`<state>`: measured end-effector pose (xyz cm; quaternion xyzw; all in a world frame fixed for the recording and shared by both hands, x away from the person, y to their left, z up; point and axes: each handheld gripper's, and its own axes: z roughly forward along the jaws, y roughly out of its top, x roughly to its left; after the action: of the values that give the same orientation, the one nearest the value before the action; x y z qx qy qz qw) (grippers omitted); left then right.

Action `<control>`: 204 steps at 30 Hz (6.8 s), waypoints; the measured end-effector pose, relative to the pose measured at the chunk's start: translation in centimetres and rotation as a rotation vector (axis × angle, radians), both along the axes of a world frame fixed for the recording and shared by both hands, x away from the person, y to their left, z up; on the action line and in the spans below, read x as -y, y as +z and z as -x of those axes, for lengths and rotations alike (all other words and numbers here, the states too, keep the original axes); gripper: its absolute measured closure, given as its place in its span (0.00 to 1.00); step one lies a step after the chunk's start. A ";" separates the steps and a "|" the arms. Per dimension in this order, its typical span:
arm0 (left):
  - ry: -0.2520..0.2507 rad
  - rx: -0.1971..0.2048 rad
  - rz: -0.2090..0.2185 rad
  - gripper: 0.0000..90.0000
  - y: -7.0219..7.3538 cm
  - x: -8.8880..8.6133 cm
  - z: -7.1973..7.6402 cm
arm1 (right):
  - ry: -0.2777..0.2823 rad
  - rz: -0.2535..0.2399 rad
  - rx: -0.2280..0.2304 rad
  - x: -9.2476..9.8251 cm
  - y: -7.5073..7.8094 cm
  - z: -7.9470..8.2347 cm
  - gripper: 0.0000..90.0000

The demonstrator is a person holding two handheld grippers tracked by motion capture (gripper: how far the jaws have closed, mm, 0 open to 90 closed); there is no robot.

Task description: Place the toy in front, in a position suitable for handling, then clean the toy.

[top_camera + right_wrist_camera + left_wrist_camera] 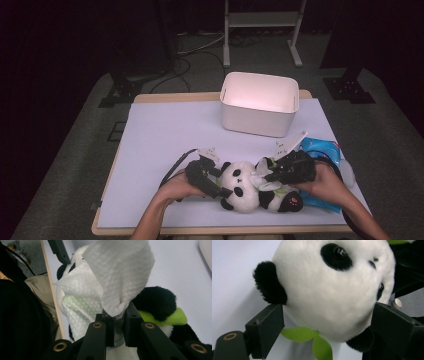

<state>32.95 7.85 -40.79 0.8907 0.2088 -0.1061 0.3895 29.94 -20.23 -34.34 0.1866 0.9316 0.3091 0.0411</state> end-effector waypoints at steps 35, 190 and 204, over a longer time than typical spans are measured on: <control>0.018 0.312 0.042 0.34 3.4 -3.1 -1.0 | 0.013 -0.042 0.063 -2.9 2.8 -4.4 0.90; 0.054 0.171 0.091 0.02 1.8 -5.2 -1.3 | 0.068 -0.050 0.027 0.7 1.1 -1.2 0.90; 0.003 0.332 0.047 0.23 3.1 -3.8 0.4 | 0.070 -0.066 0.080 -2.4 3.2 -2.5 0.90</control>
<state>32.55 11.63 -37.67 0.8864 0.1404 0.0380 0.4395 32.48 -17.84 -31.17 0.1428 0.9244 0.3483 0.0616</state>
